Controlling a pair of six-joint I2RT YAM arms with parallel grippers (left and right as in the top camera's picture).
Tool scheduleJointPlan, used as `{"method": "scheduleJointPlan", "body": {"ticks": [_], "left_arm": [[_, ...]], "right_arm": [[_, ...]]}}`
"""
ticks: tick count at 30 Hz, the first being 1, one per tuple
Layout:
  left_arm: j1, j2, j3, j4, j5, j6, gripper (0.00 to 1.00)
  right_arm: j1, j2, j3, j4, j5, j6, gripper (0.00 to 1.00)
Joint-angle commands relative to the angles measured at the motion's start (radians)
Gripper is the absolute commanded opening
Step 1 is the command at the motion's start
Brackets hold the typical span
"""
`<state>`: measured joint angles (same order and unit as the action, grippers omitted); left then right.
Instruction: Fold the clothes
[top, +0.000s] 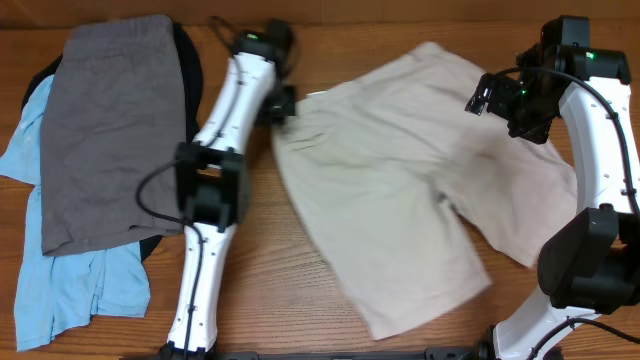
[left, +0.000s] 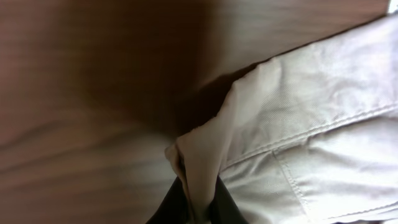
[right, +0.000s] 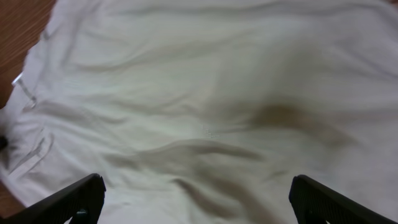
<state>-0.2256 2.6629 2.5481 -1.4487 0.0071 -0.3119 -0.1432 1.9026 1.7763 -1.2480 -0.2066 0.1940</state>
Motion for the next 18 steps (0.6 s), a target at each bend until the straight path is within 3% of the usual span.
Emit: {"method": "scheduleJointPlan", "body": {"ticks": [1,4,8,11,17,18], "left_arm": [[0.100,-0.074,0.020,-0.119,-0.112,0.031,0.04],[0.165,-0.073,0.019,-0.242,-0.107,0.073,0.04],[0.191,-0.074,0.016,-0.241,0.056,0.186,0.04],[0.191,-0.074,0.017,-0.241,0.056,0.186,0.49],[0.199,-0.123,0.017,-0.242,0.031,0.185,0.89],[0.199,-0.146,0.017,-0.241,0.031,0.185,1.00]], "right_arm": [[-0.002,-0.008,0.010,0.003,-0.026,0.021,0.99],[-0.002,-0.008,0.010,0.004,-0.028,0.020,0.99],[-0.002,-0.008,0.010,0.001,-0.028,0.020,0.99],[-0.002,-0.008,0.010,-0.008,-0.032,0.019,0.99],[0.000,-0.008,0.010,-0.010,-0.032,0.011,0.99],[0.000,-0.008,0.010,-0.013,-0.031,0.005,0.99]]}}
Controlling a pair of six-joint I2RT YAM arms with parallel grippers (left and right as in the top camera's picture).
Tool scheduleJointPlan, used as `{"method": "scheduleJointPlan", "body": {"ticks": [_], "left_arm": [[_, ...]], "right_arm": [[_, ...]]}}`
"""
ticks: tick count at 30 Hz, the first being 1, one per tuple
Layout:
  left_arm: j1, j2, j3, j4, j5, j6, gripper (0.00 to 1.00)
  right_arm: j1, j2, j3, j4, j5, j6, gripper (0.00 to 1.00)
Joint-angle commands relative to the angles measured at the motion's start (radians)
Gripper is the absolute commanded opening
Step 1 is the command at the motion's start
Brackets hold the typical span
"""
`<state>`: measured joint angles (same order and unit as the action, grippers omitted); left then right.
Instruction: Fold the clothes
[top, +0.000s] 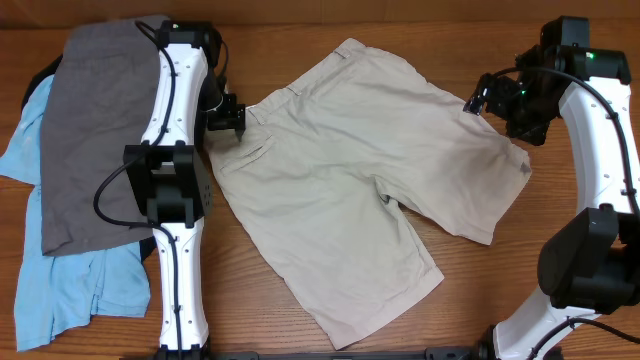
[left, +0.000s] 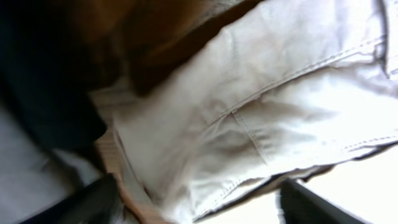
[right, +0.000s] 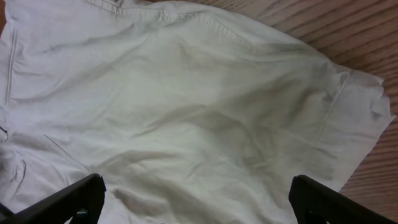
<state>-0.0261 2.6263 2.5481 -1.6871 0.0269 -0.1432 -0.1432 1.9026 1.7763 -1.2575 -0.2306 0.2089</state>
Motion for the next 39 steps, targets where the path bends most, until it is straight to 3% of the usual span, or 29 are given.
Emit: {"method": "scheduleJointPlan", "body": {"ticks": [1,7,13,17,24,39], "left_arm": [[0.000,-0.144,0.017,-0.003,0.006,0.016,1.00],[-0.001,-0.320,0.017,-0.003,-0.041,0.044,1.00],[-0.022,-0.417,0.017,0.097,0.158,0.249,1.00],[-0.042,-0.420,0.017,0.174,0.190,0.253,1.00],[-0.043,-0.446,0.053,0.218,0.229,0.248,1.00],[-0.038,-0.450,0.053,0.272,0.161,0.240,1.00]], "right_arm": [[0.000,-0.008,0.010,-0.006,-0.008,-0.024,1.00],[0.000,-0.008,0.010,-0.012,-0.009,-0.031,1.00],[0.016,-0.008,0.010,-0.037,-0.085,-0.109,1.00],[0.059,-0.008,0.010,-0.098,-0.081,-0.097,0.98],[0.136,-0.008,-0.037,-0.140,0.066,0.143,0.95],[0.459,-0.008,-0.447,0.111,0.039,0.192,0.96]]}}
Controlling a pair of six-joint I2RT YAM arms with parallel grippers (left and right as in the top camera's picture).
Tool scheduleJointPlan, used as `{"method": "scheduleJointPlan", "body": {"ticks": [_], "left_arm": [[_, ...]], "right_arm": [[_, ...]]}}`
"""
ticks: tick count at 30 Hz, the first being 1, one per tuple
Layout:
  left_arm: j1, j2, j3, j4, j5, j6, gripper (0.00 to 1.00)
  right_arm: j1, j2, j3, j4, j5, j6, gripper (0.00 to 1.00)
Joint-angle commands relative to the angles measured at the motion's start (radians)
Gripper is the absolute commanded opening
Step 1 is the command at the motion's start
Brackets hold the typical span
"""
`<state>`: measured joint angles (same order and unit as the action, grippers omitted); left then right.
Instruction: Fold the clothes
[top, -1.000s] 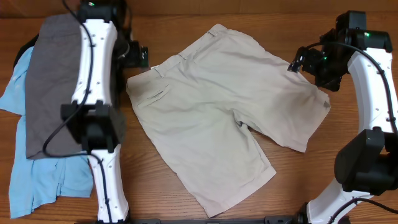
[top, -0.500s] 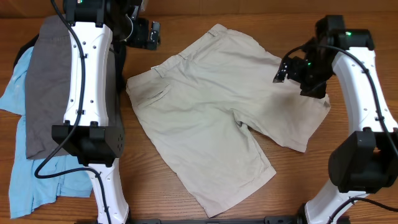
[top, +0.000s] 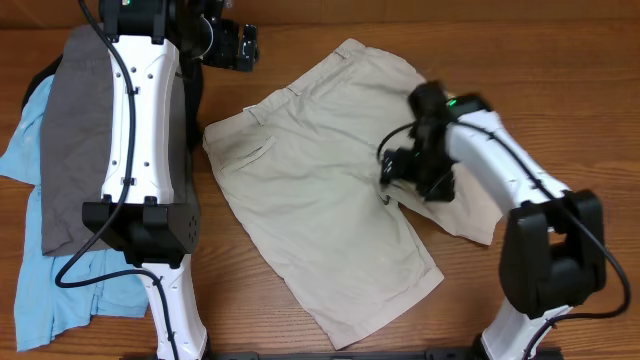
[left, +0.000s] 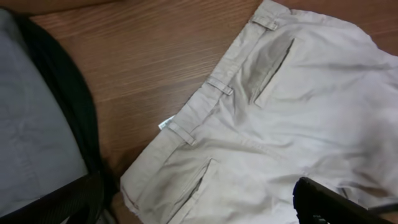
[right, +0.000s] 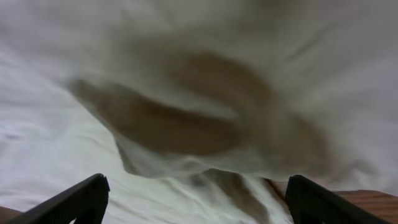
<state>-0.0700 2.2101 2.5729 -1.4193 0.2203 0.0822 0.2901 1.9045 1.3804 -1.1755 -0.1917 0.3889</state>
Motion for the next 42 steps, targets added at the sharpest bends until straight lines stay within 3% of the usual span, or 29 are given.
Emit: {"method": "scheduleJointPlan", "body": {"ticks": [1,9,15,30,37,42], "left_arm": [[0.006,-0.034,0.028,0.004,-0.040,0.014,1.00],[0.006,-0.034,0.028,0.005,-0.045,0.014,1.00],[0.002,-0.032,0.027,0.002,-0.044,0.020,1.00],[-0.004,-0.022,-0.035,-0.005,-0.043,0.019,1.00],[-0.003,-0.022,-0.137,0.063,-0.044,0.025,1.00],[-0.003,-0.027,-0.113,0.090,-0.043,0.041,1.00]], "right_arm": [[0.039,-0.010,-0.078,0.057,0.013,0.012,0.98],[0.007,-0.009,-0.229,0.203,0.121,0.111,0.97],[-0.129,-0.008,-0.243,0.217,0.186,0.135,0.97],[-0.541,0.028,-0.226,0.307,0.190,-0.106,0.99],[-0.632,0.021,-0.020,0.174,0.049,-0.153,1.00],[-0.595,-0.093,0.253,-0.087,0.030,-0.112,1.00]]}}
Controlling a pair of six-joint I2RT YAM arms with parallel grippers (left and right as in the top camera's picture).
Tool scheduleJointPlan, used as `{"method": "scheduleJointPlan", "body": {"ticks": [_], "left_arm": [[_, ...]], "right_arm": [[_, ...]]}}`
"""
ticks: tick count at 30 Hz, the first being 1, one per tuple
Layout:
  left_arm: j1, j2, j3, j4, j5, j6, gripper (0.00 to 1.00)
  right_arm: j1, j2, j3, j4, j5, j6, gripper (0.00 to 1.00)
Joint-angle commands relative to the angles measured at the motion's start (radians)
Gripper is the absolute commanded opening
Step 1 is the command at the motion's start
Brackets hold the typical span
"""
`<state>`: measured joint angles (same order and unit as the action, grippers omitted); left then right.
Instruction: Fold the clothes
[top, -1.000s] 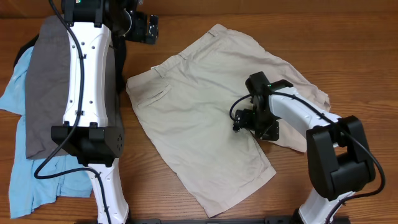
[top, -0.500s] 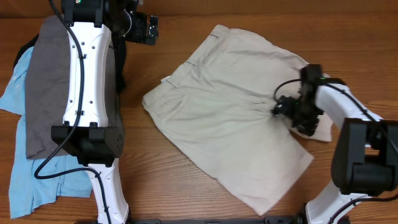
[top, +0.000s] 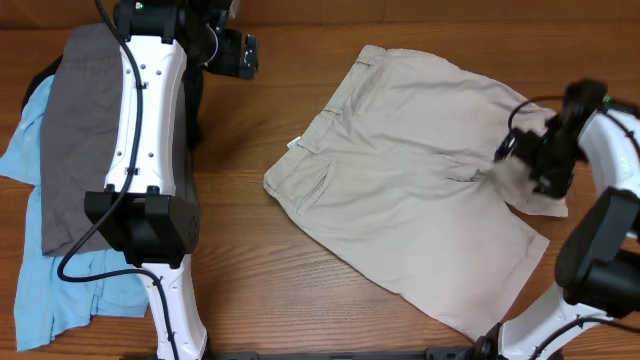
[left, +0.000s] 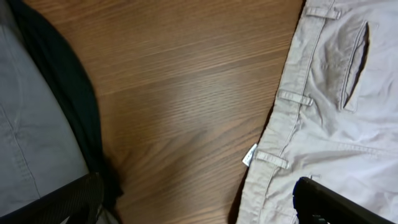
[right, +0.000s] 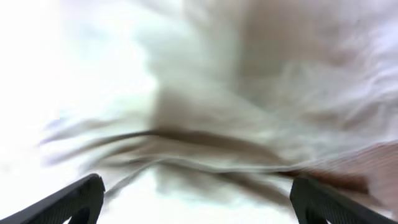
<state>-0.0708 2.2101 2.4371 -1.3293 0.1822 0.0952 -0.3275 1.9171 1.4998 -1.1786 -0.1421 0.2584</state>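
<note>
Beige shorts (top: 420, 190) lie spread on the table's right half, waistband (top: 320, 140) facing left, one leg end near the front (top: 480, 300). My right gripper (top: 527, 160) is low over the shorts' right leg, open; its view is a blur of beige cloth (right: 205, 124) with nothing between the fingers (right: 68, 199). My left gripper (top: 240, 52) hangs open over bare wood at the back left, clear of the shorts; its view shows the waistband and belt loops (left: 292, 99).
A pile lies at the left: a grey garment (top: 105, 120) on top, a black one (left: 74, 106) under its edge, a light blue shirt (top: 60, 280) below. The left arm's white links (top: 150, 150) stand along the pile's right side.
The shorts have shifted to the right and turned, their waistband now mid-table. My right gripper went from the shorts' crotch to the right leg. The left gripper has barely moved.
First my left gripper was shut on the waistband corner, the right open above the right leg. Then the shorts lay further left, the left gripper at the waist, jaws apart. It then stood open at the back, the right down on the crotch; now the shorts lie right.
</note>
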Motion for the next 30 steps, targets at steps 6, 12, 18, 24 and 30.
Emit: {"method": "scheduleJointPlan", "body": {"ticks": [6,12,18,24,30], "left_arm": [[-0.003,-0.033,0.023,-0.113,0.055,0.068,1.00],[-0.003,-0.034,0.023,-0.191,0.092,0.040,1.00],[-0.004,-0.037,0.023,-0.361,-0.040,-0.301,1.00],[-0.059,-0.037,-0.024,-0.356,-0.131,-0.435,1.00],[-0.116,-0.037,-0.198,-0.194,-0.134,-0.469,0.98]], "right_arm": [[0.031,-0.354,0.241,-0.344,-0.138,0.095,1.00],[0.029,-0.468,0.241,-0.461,-0.245,0.012,1.00],[0.051,-0.673,0.155,-0.515,-0.064,0.367,0.99],[0.075,-0.929,-0.146,-0.515,0.018,0.553,0.93],[0.079,-0.977,-0.438,-0.431,0.006,0.547,0.92]]}}
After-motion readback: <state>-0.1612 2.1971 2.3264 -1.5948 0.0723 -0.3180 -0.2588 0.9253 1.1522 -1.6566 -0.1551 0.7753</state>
